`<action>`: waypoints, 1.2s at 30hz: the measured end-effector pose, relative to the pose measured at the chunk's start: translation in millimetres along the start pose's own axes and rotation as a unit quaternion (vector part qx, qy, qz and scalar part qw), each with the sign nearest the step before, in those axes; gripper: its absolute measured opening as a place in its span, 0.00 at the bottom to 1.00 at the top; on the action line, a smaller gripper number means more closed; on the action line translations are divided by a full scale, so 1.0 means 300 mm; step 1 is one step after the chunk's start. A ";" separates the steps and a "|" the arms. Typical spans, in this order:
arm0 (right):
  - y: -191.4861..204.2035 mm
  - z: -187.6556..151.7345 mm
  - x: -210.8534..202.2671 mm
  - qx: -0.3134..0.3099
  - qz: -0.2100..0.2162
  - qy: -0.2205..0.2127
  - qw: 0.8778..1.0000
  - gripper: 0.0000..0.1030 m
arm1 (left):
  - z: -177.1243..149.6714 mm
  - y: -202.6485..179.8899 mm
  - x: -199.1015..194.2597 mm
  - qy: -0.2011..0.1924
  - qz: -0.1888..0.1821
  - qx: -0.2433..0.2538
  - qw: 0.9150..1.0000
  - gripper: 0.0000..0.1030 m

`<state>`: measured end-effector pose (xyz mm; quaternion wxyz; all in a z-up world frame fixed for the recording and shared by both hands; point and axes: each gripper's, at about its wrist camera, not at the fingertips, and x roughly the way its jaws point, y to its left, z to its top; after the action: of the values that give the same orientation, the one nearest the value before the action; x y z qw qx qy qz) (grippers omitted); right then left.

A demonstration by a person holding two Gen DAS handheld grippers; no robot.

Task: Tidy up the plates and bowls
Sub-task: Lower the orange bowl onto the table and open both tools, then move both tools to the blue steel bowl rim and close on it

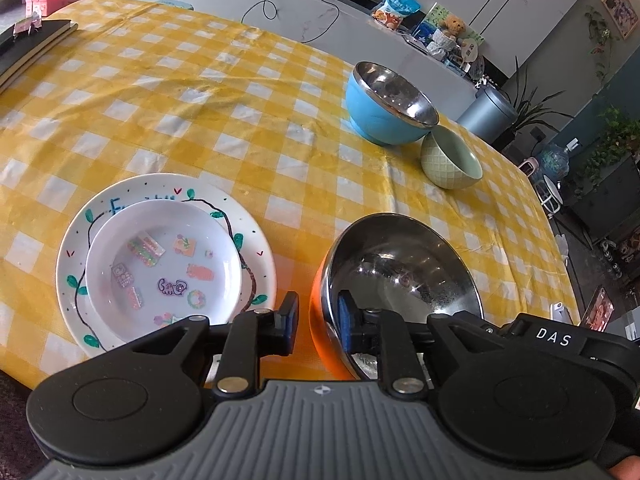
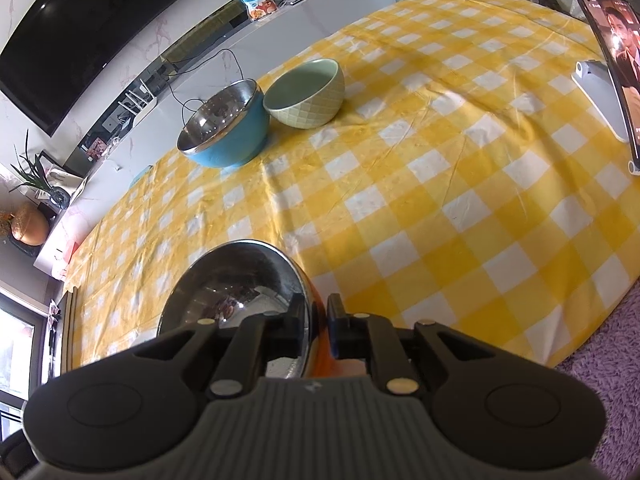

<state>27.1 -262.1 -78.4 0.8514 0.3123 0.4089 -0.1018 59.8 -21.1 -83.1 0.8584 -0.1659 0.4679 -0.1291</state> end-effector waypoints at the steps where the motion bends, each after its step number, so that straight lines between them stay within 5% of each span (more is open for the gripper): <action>1: 0.002 -0.001 0.001 -0.003 0.000 0.000 1.000 0.12 | 0.000 0.002 -0.002 -0.001 0.000 0.000 1.000 0.25; 4: 0.007 -0.004 0.002 -0.005 0.003 0.003 1.000 0.25 | 0.004 0.003 -0.012 -0.008 -0.001 0.001 1.000 0.29; 12: 0.033 0.000 -0.022 -0.031 -0.004 -0.023 0.999 0.31 | 0.021 -0.020 -0.054 -0.041 0.012 0.039 0.998 0.32; 22: 0.085 0.023 -0.057 -0.069 -0.004 -0.062 0.996 0.31 | 0.079 -0.069 -0.110 -0.090 0.027 0.084 0.992 0.32; 32: 0.118 0.085 -0.028 -0.081 0.004 -0.068 0.994 0.32 | 0.181 -0.110 -0.071 -0.084 0.014 0.097 0.992 0.32; 36: 0.123 0.122 0.000 -0.081 0.003 -0.067 0.994 0.33 | 0.222 -0.135 -0.037 -0.077 0.009 0.104 0.992 0.41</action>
<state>66.1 -255.6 -44.6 0.8998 0.2357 0.3569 -0.0863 107.6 -42.9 -24.4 0.9057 -0.0816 0.3855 -0.1563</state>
